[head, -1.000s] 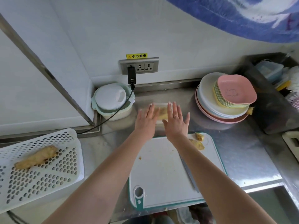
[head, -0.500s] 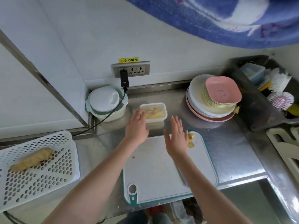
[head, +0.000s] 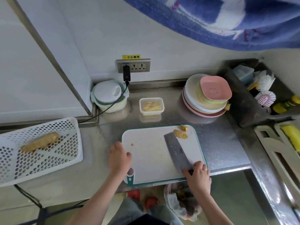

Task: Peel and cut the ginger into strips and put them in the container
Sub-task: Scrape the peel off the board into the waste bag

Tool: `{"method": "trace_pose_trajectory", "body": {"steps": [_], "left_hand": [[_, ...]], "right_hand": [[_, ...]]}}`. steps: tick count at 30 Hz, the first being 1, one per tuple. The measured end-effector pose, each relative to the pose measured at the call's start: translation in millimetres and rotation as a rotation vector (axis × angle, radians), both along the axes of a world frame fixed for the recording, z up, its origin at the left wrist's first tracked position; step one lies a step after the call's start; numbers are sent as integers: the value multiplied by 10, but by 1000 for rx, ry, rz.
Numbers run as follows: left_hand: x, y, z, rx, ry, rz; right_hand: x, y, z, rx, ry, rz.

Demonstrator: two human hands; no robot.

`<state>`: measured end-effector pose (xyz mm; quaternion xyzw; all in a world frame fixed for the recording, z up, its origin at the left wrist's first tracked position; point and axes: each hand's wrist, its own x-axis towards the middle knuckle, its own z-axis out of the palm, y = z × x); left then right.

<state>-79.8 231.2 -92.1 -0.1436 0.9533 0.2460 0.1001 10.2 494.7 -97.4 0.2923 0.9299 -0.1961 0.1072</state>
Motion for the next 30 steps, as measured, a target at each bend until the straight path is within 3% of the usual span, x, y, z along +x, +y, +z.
{"method": "trace_pose_trajectory", "body": {"steps": [3,8,14,17,22,24,26,28,30], "left_hand": [[105,-108,-22,72,-157,180],[222,-95,-117,151,-211,202],[321,-96,-129,-74,-240,68],[340,-37,-94,-200,-259,8],[350,36,16,-362,-372,-48],[349,91,89,-455,-423,-106],[410,160,120,-498,-351,-157],[557,195,104,-464,-114,-242],[686,197,-32,-406,-36,-414]], "right_hand": [[-32,68,-4,-17,-80,113],[-115,67,44,-64,-124,127],[-43,7,153,-184,4,246],[-61,61,193,-132,47,321],[-276,377,282,0,297,140],[-469,516,275,76,297,79],[-650,590,242,141,230,74],[-762,597,184,188,143,135],[-774,550,124,211,63,226]]}}
